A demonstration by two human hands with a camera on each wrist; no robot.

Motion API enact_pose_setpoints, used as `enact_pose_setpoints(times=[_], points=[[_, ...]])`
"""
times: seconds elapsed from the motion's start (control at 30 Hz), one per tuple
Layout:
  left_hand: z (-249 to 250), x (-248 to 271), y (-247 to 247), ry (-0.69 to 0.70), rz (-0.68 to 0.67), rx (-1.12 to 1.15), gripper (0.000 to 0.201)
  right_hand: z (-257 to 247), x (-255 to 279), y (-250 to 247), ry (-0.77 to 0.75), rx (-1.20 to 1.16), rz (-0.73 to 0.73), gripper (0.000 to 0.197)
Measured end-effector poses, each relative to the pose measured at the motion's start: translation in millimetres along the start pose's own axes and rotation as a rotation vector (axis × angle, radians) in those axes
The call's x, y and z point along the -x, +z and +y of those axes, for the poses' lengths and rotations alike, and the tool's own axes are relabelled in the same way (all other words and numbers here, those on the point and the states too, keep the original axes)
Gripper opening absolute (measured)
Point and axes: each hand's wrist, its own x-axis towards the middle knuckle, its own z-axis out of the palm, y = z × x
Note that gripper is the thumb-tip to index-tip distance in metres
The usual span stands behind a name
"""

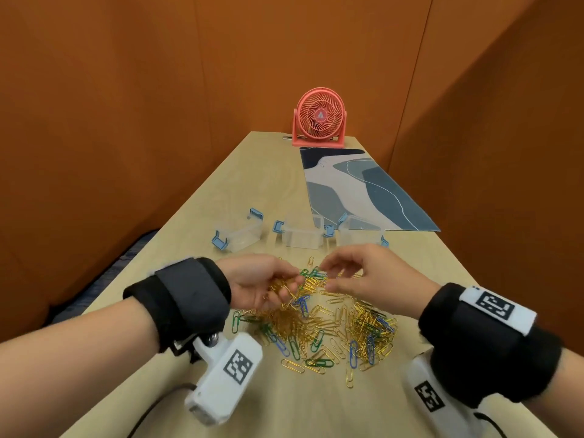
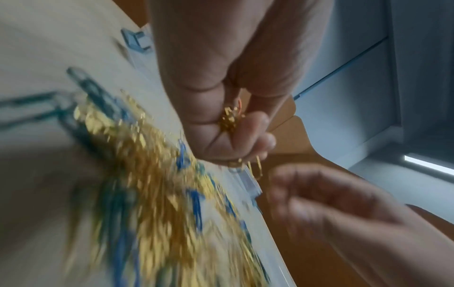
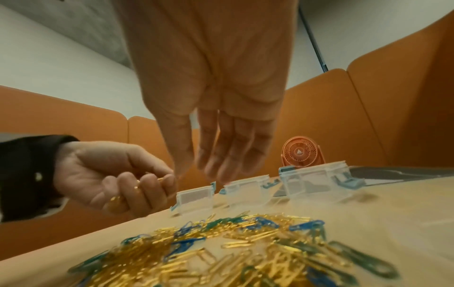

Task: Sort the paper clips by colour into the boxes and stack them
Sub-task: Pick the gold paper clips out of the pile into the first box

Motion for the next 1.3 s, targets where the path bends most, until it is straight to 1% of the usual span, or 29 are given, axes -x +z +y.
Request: enact_pose_setpoints(times=[0.07,0.13,0.2,0.27,0.37,0.47,0.53,0.6,0.7,0.77,0.83,0.87,0.93,0.97,1.0,1.03,1.1,1.17,1.2,1.23,1.27,1.3], points=[[17.8,-8.4,-16.0,0.079,0.148,-0.015,0.03,9.8,3.0,-5.4,0.076,0.095,-0.106,0.029],[36.0,-12.5,-30.2,0.202,0.324,0.02,0.03,16.7,10.1,-6.6,0.14,0.187,-0.219,0.039],[52.6,-17.0,-42.3,0.31,0.44,0.102,0.036,22.5,17.0,-7.1,0.204,0.232,-0.268,0.049],[63.9,-24.5,-53.2,0.376,0.495,0.15,0.042,26.4,22.5,-7.9,0.249,0.261,-0.283,0.057],[70.8,-37.0,-65.5,0.406,0.557,0.159,0.044,29.2,26.6,-9.1,0.284,0.282,-0.291,0.067],[67.9,-43.1,-69.2,0.405,0.632,0.014,0.047,28.7,28.3,-6.9,0.276,0.304,-0.311,0.077],[65.0,-46.1,-72.2,0.388,0.631,-0.129,0.056,29.0,28.9,-4.3,0.265,0.307,-0.317,0.081],[62.0,-44.3,-75.1,0.37,0.62,-0.249,0.061,29.5,29.1,-0.8,0.237,0.307,-0.313,0.081],[60.3,-34.9,-72.2,0.394,0.615,-0.441,0.054,30.1,26.3,5.9,0.159,0.282,-0.289,0.07],[56.1,-27.8,-66.5,0.445,0.667,-0.576,0.045,29.1,23.2,10.5,0.109,0.262,-0.272,0.056],[46.0,-20.8,-62.0,0.5,0.741,-0.733,0.03,28.0,19.7,15.3,0.061,0.249,-0.256,0.042],[39.2,-17.0,-59.2,0.493,0.724,-0.815,0.023,28.0,18.0,17.6,0.042,0.242,-0.243,0.036],[22.1,-12.2,-53.8,0.379,0.598,-1.023,0.018,27.8,14.8,21.0,0.022,0.231,-0.217,0.028],[13.8,-11.8,-51.1,0.308,0.542,-1.152,0.021,27.8,13.4,22.3,0.019,0.221,-0.206,0.025],[5.8,-12.4,-48.7,0.259,0.513,-1.271,0.025,27.9,11.8,22.9,0.018,0.206,-0.192,0.021],[-0.6,-13.0,-45.9,0.24,0.502,-1.359,0.028,28.0,10.2,23.3,0.017,0.188,-0.173,0.017],[-9.6,-15.5,-41.2,0.269,0.457,-1.432,0.028,27.5,7.9,22.7,0.022,0.145,-0.12,0.01],[-12.7,-16.4,-35.2,0.336,0.387,-1.416,0.025,27.4,6.8,21.9,0.036,0.1,-0.059,0.01],[-12.3,-16.6,-32.2,0.373,0.374,-1.397,0.025,27.7,6.3,21.8,0.034,0.086,-0.026,0.011],[-10.1,-17.5,-30.4,0.413,0.378,-1.382,0.029,27.4,5.8,21.2,0.024,0.076,0.003,0.012],[-7.3,-19.1,-29.6,0.437,0.387,-1.373,0.037,27.2,5.8,21.4,0.018,0.066,0.024,0.013],[-4.5,-19.6,-30.1,0.428,0.386,-1.379,0.049,26.2,5.2,21.5,0.012,0.057,0.036,0.013]])
